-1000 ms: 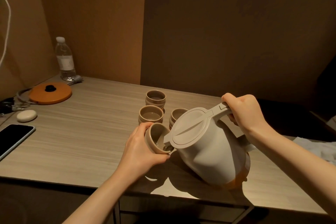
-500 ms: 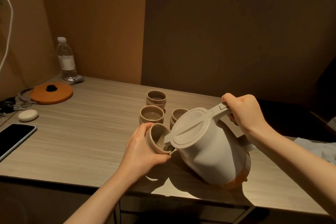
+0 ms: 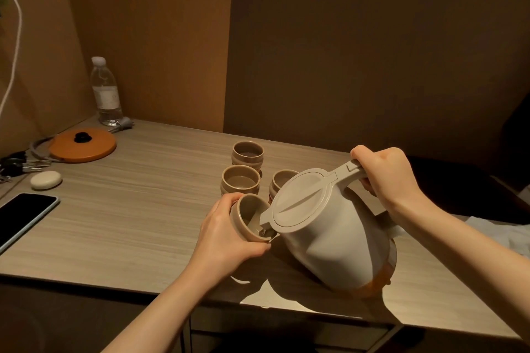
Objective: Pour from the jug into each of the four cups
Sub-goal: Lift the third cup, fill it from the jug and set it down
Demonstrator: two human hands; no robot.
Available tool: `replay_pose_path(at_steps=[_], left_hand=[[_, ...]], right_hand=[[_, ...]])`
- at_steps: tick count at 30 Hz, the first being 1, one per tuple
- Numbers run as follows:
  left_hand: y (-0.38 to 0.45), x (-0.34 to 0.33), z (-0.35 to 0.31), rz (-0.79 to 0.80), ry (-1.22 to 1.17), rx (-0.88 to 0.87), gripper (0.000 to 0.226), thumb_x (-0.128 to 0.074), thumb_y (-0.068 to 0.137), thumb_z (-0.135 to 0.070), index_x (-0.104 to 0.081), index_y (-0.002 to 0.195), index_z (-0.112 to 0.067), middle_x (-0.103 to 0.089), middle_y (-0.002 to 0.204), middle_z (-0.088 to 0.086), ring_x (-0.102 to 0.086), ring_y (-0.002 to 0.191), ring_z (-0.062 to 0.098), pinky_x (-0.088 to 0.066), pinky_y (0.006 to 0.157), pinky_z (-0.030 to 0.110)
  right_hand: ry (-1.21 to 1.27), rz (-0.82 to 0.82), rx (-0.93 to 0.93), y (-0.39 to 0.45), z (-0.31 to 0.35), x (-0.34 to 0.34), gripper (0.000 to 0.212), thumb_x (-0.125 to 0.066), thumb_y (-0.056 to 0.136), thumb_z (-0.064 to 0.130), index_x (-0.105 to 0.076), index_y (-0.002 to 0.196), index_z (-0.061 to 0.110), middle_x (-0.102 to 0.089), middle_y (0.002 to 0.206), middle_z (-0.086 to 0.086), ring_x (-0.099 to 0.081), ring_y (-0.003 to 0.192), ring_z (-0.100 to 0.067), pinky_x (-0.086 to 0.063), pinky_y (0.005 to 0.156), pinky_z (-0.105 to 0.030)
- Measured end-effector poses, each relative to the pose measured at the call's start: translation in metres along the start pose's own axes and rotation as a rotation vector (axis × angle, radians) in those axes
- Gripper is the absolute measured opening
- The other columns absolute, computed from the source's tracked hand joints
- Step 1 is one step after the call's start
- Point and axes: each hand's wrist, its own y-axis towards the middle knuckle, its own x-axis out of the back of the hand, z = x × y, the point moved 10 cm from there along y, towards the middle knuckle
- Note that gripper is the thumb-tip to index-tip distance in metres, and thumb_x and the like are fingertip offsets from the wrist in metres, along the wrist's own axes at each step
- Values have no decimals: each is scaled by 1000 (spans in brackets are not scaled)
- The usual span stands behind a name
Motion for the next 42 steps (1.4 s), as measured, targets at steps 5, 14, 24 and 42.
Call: replay_pose_path(at_steps=[5,14,24,42], left_hand=[[-1,0,-1,1,2,-3,91,-92,44,-39,-42,120,-39,-54,116,-16,-51,109,5,-44,86,22],[-3,2,0,-1,0,7,92,-92,44,-38,-44,122,-35,-55,116,-15,-51,110,7,-46,87,24],[-5,3,0,-3,-1,3,92,-93,44,-37,-45,123,-33,-56,118,-13,-52,111,7,-45,88,24],[-6,5,4,-9,-7,4,91,-92,44,-39,-45,122,-35,-56,117,-14,-53,110,7,-46,88,23]], right_hand=[[-1,-5,20,-1,2,0,47,-50,75,38,-47,35,15,-43,40,-3,-40,47,-20,-38,61,-43],[-10,-6,45,-2,7,-2,46,-50,77,36,-48,38,12,-43,42,-7,-40,49,-23,-38,61,-42],[-19,7,35,-2,7,-5,46,-48,72,43,-51,40,10,-45,44,-8,-41,50,-23,-39,61,-44],[-29,15,26,-2,9,-7,46,-50,73,42,-49,37,14,-44,41,-5,-42,50,-22,-42,64,-47]])
